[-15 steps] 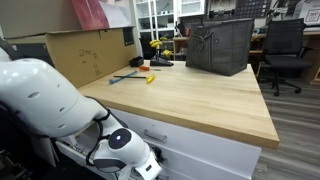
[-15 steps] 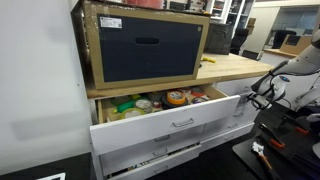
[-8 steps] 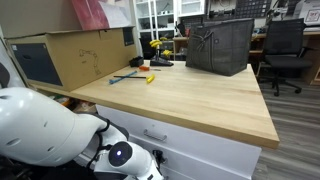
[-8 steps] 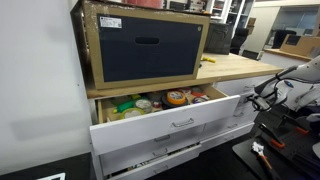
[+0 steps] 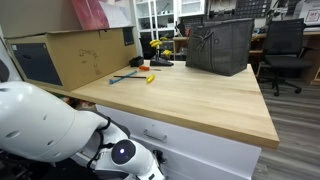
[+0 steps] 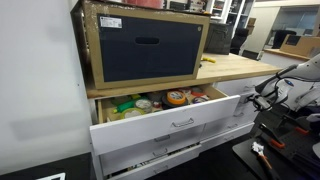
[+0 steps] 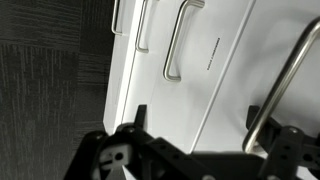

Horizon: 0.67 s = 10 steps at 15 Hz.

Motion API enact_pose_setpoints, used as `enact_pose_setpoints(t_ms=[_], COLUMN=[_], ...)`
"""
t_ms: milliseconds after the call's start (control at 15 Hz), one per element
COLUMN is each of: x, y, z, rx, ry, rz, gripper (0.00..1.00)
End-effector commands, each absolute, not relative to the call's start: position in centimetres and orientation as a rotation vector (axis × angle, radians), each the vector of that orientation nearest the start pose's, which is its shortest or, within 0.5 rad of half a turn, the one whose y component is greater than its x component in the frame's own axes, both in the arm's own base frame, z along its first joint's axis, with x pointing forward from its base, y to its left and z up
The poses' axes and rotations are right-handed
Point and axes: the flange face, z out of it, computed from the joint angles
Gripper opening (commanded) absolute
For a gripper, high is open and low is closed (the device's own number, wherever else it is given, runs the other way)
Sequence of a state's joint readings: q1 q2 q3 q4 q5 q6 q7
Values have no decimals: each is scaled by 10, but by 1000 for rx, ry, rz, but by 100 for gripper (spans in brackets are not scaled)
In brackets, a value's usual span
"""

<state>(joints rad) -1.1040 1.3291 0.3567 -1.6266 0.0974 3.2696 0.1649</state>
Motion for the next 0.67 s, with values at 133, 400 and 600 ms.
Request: enact_pose_setpoints(t_ms=[133,400,600], x=[405,396,391], y=[-428,-417,-413], z=[-91,-92,-94], rx=[-2318,-2291,-2267], ry=[1883,1986,2027], rz=[-385,-359,-341], gripper=[100,100,100])
